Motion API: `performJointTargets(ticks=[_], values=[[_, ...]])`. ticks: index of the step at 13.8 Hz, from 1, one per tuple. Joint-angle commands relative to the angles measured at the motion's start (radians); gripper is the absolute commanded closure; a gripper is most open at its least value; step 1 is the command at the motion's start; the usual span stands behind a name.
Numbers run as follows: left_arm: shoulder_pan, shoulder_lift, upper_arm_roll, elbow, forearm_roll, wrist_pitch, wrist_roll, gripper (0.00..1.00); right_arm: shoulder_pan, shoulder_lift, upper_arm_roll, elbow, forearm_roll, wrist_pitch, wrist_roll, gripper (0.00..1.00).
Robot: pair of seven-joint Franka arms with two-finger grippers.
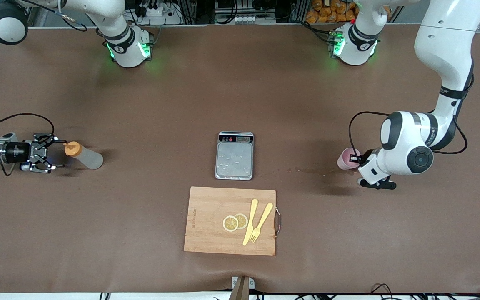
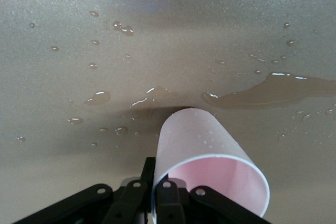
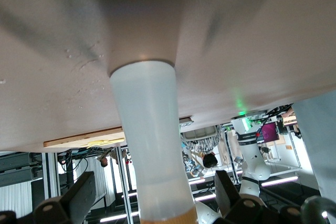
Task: Add sauce to pink cup with both arms
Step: 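Carry the pink cup onto the scale with the left gripper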
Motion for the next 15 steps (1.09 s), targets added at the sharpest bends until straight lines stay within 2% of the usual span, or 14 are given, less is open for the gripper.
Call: performJointTargets(ticks=[1, 6, 9, 15], values=[[-0.004, -0.015, -0.001, 0.016, -0.006, 0.002, -0.016, 1.0, -0.009, 0.039, 0.017, 0.032, 0.031, -0.011, 0.02, 0.0], [-0.006, -0.114, -0.012, 0.031, -0.018, -0.01, -0.047, 1.0, 0.051, 0.071, 0.017, 0.026, 0.064, -0.006, -0.035, 0.0], [-0.004, -0.131, -0.078, 0.04, -0.02, -0.011, -0.132, 1.0, 0.057, 0.097, 0.016, 0.026, 0.076, -0.002, -0.087, 0.0], [-0.018, -0.127, -0.271, 0.086, -0.015, -0.014, -0.467, 1.0, 0.068, 0.113, 0.016, 0.026, 0.076, 0.013, -0.098, 0.0]])
